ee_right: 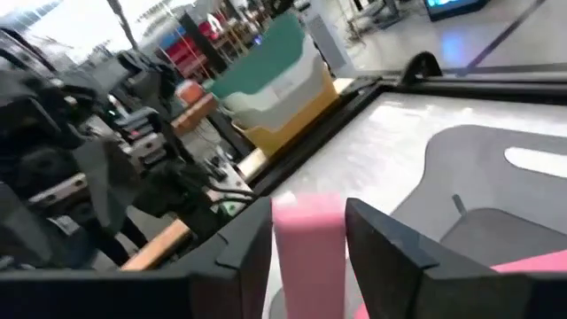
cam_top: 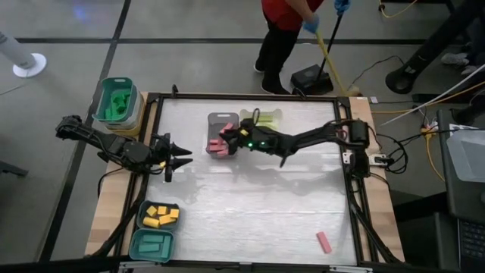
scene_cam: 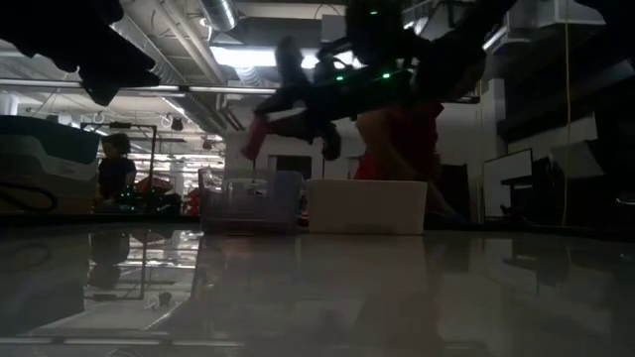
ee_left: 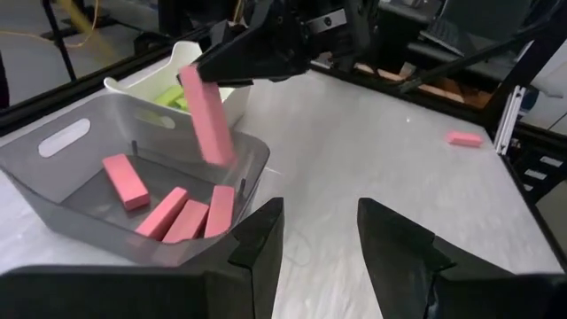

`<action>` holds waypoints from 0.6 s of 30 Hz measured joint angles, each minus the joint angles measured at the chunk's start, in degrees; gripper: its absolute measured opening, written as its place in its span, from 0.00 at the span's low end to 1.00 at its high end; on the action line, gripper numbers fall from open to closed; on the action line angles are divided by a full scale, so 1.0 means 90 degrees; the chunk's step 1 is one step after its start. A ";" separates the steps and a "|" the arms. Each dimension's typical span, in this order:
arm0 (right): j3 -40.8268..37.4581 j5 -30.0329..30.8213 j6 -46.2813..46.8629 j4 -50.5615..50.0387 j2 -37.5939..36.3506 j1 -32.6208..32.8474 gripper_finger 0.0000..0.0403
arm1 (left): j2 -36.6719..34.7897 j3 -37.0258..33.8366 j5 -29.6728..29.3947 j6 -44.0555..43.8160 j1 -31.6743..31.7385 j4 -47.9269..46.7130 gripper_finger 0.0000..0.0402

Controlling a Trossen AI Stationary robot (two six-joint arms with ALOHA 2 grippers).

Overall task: Sort blocks
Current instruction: Put the pink block into the black transparent bin, then put the pink block into the black bin

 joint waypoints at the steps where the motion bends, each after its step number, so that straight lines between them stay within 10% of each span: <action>1: 0.0125 -0.0073 -0.0002 -0.0117 0.0086 -0.0002 0.36 | 0.0000 0.0000 0.0000 -0.0004 0.0000 -0.0033 0.33; 9: 0.1078 -0.0619 -0.0004 -0.1638 0.0289 -0.0138 0.43 | 0.0007 0.0000 0.0041 -0.0290 0.0000 -0.0341 0.33; 18: 0.1602 -0.2936 -0.1158 -0.2346 -0.0362 -0.0076 0.43 | -0.0002 0.0000 0.0720 0.0321 -0.0003 -0.0311 0.33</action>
